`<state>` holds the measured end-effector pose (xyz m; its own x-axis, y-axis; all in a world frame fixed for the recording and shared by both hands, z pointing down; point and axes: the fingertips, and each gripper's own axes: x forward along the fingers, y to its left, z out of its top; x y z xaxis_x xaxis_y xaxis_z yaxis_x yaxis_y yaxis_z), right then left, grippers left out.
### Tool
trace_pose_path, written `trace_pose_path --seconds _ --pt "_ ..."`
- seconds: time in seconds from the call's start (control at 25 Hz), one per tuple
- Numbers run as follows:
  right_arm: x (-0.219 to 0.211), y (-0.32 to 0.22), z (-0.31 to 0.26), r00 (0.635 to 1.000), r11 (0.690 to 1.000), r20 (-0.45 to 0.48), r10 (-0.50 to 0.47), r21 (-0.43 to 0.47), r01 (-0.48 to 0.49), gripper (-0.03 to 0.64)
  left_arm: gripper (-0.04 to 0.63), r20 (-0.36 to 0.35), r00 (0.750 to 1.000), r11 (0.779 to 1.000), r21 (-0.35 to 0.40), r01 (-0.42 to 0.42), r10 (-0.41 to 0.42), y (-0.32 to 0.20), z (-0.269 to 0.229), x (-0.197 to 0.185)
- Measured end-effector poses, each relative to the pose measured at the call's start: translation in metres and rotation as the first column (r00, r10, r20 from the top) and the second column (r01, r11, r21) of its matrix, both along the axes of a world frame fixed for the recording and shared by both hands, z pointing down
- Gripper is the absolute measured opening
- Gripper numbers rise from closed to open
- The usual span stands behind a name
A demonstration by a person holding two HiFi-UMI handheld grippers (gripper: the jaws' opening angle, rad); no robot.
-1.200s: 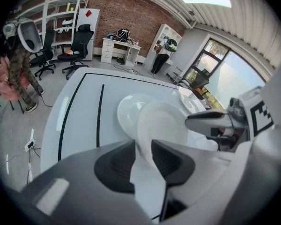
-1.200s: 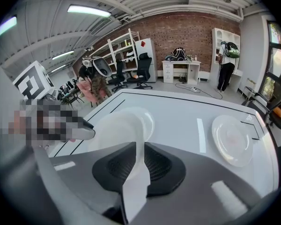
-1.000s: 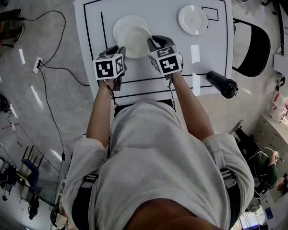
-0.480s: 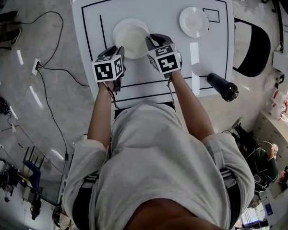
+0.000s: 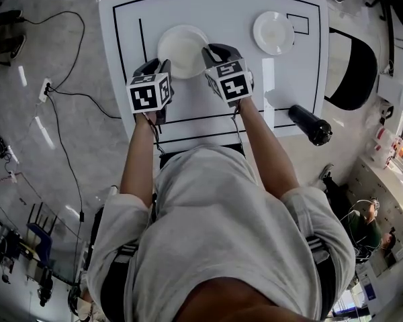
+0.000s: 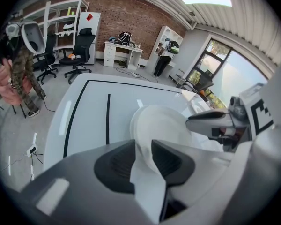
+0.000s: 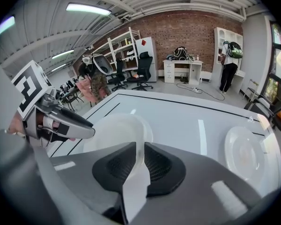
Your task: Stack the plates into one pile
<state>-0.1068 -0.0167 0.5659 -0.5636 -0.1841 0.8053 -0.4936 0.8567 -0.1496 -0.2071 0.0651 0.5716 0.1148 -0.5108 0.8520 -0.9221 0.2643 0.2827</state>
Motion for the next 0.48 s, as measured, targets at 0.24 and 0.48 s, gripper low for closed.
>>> trace_pose_path --seconds 0.24,0.48 --pt "-0.001 -0.005 0.004 1.0 1.0 -0.006 -0.008 0.006 0.008 0.058 0.106 0.008 1.0 1.0 0.004 -0.001 0.001 -0.003 0.003 -0.001" --pt "-0.003 -0.014 0.005 1.0 1.0 -0.011 -0.012 0.018 0.012 0.057 0.106 0.03 0.999 1.0 0.007 -0.029 0.029 -0.008 0.005 0.0"
